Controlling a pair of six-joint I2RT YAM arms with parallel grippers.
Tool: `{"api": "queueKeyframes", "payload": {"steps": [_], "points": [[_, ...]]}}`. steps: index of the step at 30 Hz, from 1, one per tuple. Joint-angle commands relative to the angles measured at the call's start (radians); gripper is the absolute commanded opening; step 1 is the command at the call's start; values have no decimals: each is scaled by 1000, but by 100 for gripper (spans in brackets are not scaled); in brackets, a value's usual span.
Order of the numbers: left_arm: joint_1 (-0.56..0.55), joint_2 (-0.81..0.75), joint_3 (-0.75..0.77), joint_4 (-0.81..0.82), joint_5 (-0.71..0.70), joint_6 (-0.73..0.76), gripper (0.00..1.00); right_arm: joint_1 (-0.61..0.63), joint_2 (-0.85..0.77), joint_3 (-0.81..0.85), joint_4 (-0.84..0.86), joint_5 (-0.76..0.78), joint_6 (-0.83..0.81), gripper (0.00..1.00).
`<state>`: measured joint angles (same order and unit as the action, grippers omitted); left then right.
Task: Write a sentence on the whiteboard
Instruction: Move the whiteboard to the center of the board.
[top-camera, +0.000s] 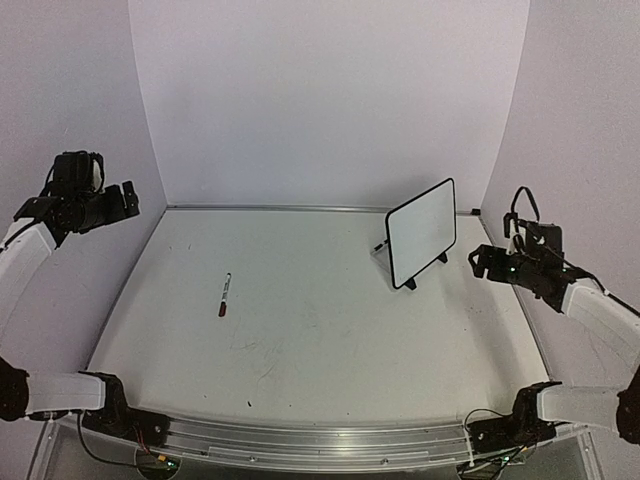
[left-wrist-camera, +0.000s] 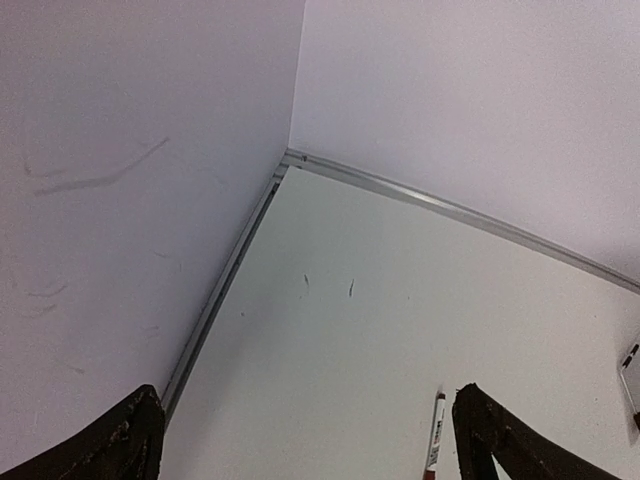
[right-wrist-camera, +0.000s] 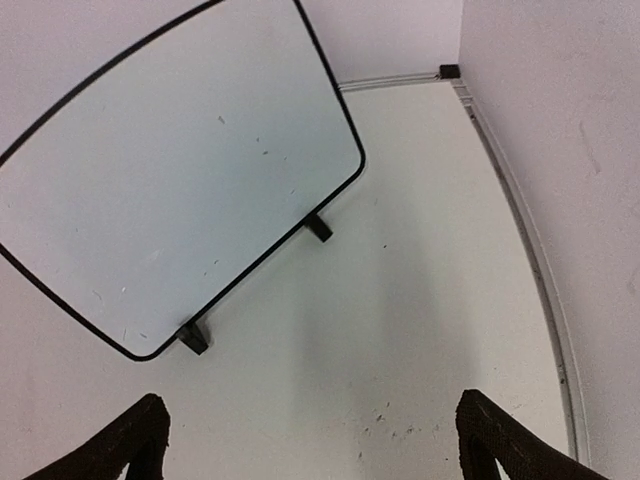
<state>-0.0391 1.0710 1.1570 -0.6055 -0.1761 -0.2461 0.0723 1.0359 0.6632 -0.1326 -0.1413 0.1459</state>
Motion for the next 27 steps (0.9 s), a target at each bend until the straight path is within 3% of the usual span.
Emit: {"api": "queueKeyframes", "payload": {"steps": [1, 6, 16, 27], "points": [[3, -18, 17, 65, -33, 85, 100, -3, 112, 55, 2, -175, -24, 94], [4, -50, -148, 223, 46, 91, 99, -1, 231, 56, 103, -211, 29, 90], [4, -18, -179, 248, 274, 134, 99, 32, 530, 128, 301, -317, 111, 66], [4, 1, -172, 236, 269, 145, 99, 138, 775, 235, 410, -318, 142, 58]]}}
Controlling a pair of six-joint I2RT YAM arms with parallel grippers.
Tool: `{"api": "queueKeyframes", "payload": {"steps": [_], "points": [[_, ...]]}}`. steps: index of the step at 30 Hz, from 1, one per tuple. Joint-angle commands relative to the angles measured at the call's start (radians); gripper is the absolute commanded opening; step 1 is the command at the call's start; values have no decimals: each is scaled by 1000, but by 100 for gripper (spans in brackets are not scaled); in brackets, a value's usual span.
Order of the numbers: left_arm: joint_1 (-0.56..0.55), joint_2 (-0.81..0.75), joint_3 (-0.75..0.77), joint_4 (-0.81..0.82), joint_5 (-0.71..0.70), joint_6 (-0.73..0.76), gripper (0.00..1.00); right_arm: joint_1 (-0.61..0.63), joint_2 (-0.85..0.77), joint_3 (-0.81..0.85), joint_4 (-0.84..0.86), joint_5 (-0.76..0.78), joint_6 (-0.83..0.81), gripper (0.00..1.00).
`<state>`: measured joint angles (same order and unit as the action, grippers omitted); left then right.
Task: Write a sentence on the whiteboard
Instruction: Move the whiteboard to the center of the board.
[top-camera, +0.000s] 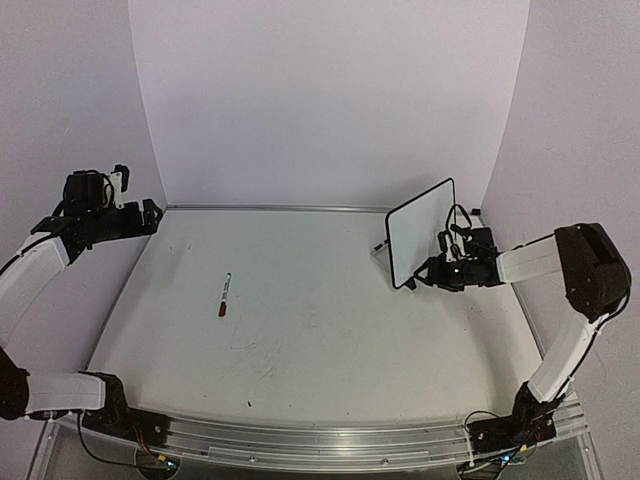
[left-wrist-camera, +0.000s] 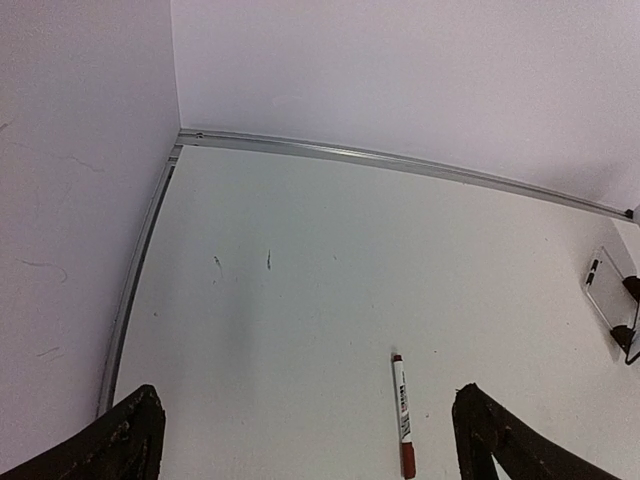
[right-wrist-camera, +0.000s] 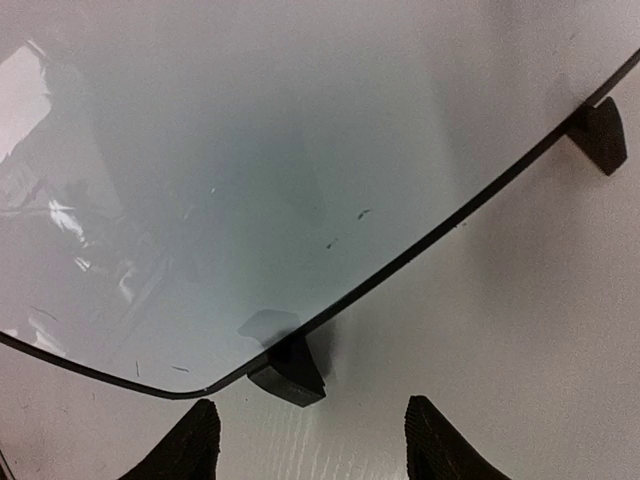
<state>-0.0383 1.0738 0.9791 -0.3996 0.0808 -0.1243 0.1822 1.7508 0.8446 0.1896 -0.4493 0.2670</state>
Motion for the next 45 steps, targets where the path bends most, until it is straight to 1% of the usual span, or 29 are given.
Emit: {"api": "queueKeyframes", "payload": {"steps": [1, 8, 13, 19, 25, 28, 39, 43, 45], "points": [[3, -3, 5, 30, 10, 24, 99, 35, 79, 60, 93, -10, 21, 58], [3, 7, 7, 24, -3, 21, 99, 86, 140, 89, 97, -6, -2, 51], [3, 11, 8, 21, 1, 16, 99, 124, 134, 74, 97, 12, -18, 42], [3, 24, 11, 15, -2, 12, 100, 178, 127, 55, 116, 69, -25, 38], [3, 35, 14, 12, 0, 9, 99, 230, 131, 53, 142, 162, -21, 37], [3, 40, 14, 12, 1, 7, 99, 255, 142, 56, 155, 211, -22, 35], [3, 59, 16, 12, 7, 1, 99, 331, 186, 61, 186, 384, -52, 18], [3, 64, 16, 12, 10, -1, 99, 358, 185, 49, 200, 448, -55, 13], [3, 66, 17, 12, 10, -2, 99, 376, 183, 42, 208, 493, -55, 9]]}}
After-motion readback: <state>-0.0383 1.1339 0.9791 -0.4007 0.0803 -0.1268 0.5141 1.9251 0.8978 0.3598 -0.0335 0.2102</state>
